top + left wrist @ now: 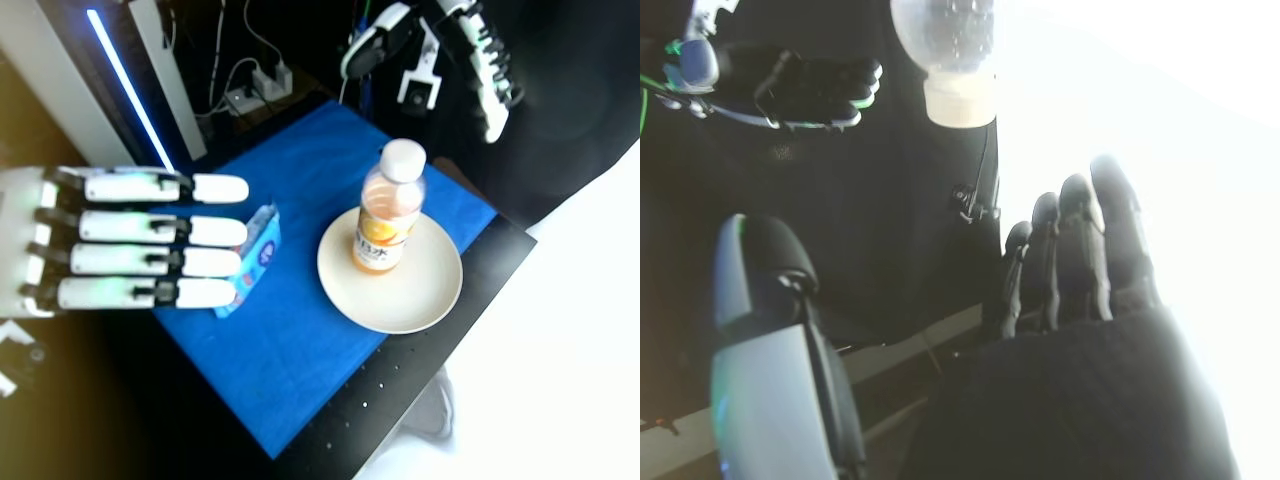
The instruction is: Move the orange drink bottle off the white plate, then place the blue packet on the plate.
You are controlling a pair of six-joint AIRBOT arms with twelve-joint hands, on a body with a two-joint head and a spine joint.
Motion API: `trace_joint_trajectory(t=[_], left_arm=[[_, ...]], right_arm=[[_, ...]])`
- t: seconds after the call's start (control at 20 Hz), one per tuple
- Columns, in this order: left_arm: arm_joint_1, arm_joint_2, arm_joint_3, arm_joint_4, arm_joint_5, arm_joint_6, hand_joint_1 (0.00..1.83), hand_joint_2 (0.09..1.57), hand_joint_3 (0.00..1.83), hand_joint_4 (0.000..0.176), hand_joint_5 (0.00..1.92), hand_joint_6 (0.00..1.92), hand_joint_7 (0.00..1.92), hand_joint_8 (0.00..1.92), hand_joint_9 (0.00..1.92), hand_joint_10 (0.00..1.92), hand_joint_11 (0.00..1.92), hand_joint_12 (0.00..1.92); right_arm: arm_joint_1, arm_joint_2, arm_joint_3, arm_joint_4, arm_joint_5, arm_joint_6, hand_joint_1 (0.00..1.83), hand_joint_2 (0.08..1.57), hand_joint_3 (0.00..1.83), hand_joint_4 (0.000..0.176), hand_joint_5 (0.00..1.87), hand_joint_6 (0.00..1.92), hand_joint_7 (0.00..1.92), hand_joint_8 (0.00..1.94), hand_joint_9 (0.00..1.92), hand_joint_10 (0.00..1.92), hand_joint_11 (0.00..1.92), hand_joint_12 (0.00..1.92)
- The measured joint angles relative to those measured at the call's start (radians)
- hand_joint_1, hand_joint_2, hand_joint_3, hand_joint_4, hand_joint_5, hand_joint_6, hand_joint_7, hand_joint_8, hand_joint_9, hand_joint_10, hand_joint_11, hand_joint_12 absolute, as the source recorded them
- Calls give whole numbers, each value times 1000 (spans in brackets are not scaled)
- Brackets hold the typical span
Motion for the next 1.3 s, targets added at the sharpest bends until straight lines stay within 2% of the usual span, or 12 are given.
trace_joint_trajectory(t=[0.2,0.4,0.5,0.55,0.6,0.7,0.75,0.95,1.05,1.15,1.25,1.3], left_arm=[[-35,-59,50,15,68,-18,915,816,10,48,0,0,148,0,195,0,0,745],[-35,-90,80,16,117,-18,990,845,0,32,0,0,129,0,173,0,0,763],[-34,-105,95,3,123,-19,1006,863,5,51,0,0,141,3,184,3,0,642],[-32,-115,104,-12,124,-23,988,848,0,48,0,0,147,4,180,1,0,632],[-32,-117,105,-17,127,-24,920,787,0,59,0,0,147,2,179,0,0,593],[-32,-119,106,-19,126,-27,925,878,10,114,15,2,163,3,154,2,0,388],[-28,-122,113,-19,121,-33,888,861,0,128,30,6,179,8,161,5,0,368],[8,-158,155,-74,112,-72,875,862,0,103,40,6,167,0,161,1,5,363],[11,-165,155,-79,103,-77,900,851,0,105,29,1,169,1,165,2,3,334],[28,-174,155,-90,87,-78,925,851,0,74,1,0,145,0,147,0,0,334],[39,-190,158,-102,85,-79,928,819,0,73,0,0,88,0,109,0,0,293],[46,-197,163,-101,85,-81,906,822,0,87,0,0,68,0,85,0,0,291]], right_arm=[[0,-16,10,-19,0,11,856,1028,3,105,358,8,262,0,266,0,154,314],[0,-24,16,-23,0,26,794,1042,5,89,333,0,261,0,277,4,165,335],[2,-24,16,-21,-1,26,800,1042,3,98,342,4,268,4,278,3,164,340],[2,-24,16,-23,1,26,812,1050,6,99,340,3,264,1,267,0,153,339],[2,-24,16,-24,1,27,812,1047,4,102,337,1,268,3,267,1,151,340],[2,-24,16,-22,0,26,815,1036,0,94,328,0,252,0,252,0,148,343],[2,-24,16,-23,1,26,816,1032,0,91,329,1,248,0,260,3,162,350],[2,-27,16,-30,0,26,902,1056,4,103,304,1,264,8,275,10,151,354],[2,-28,16,-31,0,27,858,1047,0,95,288,0,267,5,278,8,139,358],[2,-28,16,-29,0,26,862,1038,0,107,289,2,259,2,268,2,124,358],[2,-28,16,-32,1,26,849,1029,0,114,289,2,269,4,270,3,127,364],[5,-29,16,-35,0,27,838,1019,0,104,292,2,274,6,274,4,143,375]])
